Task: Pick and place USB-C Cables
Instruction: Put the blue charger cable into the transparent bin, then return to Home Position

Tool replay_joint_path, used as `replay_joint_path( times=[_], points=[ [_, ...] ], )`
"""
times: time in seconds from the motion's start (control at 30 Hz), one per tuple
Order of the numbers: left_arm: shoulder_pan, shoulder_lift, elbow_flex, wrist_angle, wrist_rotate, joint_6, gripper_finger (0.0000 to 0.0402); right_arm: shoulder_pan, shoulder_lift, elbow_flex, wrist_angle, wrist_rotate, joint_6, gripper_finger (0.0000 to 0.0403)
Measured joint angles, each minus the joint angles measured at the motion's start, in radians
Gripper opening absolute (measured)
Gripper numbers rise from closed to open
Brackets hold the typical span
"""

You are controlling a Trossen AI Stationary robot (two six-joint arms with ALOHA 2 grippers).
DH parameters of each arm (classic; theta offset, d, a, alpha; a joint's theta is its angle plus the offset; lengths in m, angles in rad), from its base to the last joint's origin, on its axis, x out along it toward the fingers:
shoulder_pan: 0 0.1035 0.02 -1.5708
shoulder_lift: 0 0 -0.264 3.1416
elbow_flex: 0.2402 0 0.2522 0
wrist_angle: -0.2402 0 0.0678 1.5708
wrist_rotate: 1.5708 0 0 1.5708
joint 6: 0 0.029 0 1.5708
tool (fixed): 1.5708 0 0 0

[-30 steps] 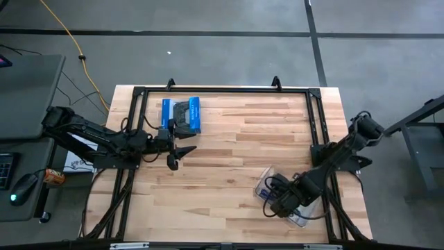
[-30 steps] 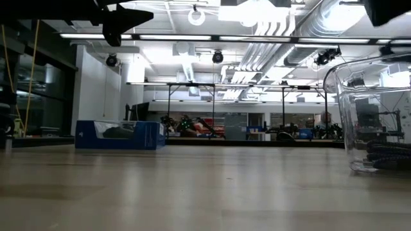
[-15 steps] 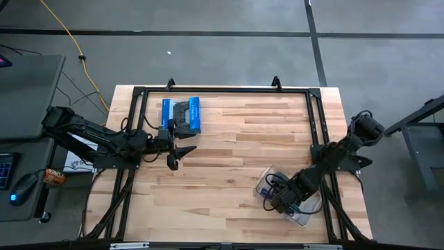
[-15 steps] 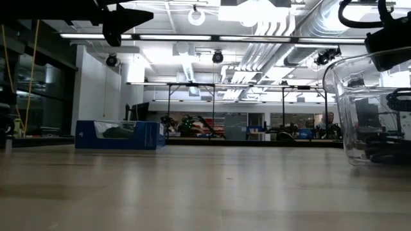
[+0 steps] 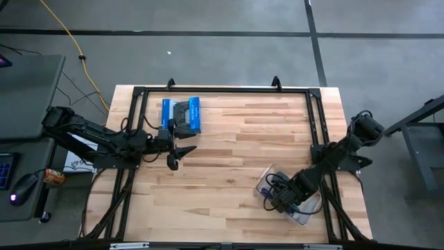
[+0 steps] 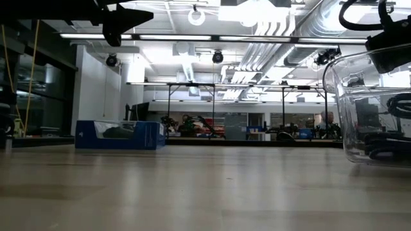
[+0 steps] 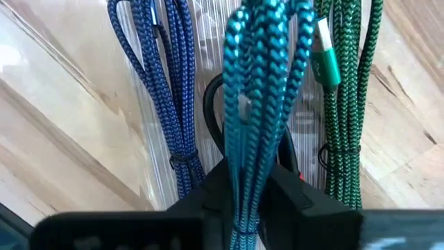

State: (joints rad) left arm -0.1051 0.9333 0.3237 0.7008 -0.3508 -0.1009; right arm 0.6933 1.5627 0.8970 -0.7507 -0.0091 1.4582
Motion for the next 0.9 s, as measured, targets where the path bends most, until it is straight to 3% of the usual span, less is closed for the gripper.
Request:
replay_joint_path(
  times=[0.43, 0.67, 0.9],
  points=[
    [0.000, 0.000, 0.000, 0.000, 0.000, 0.000, 0.0225, 0.000, 0.004, 0.013, -0.018, 0.017, 0.004, 0.0074],
    [0.000, 0.000, 0.000, 0.000, 0.000, 0.000, 0.0225, 0.000, 0.006, 0.092, -0.150, 0.089, -0.001, 0.0158],
    [0.000, 0.000, 0.000, 0.000, 0.000, 0.000, 0.0225, 0.000, 0.004, 0.120, -0.170, 0.050, -0.028, 0.0231]
  ],
)
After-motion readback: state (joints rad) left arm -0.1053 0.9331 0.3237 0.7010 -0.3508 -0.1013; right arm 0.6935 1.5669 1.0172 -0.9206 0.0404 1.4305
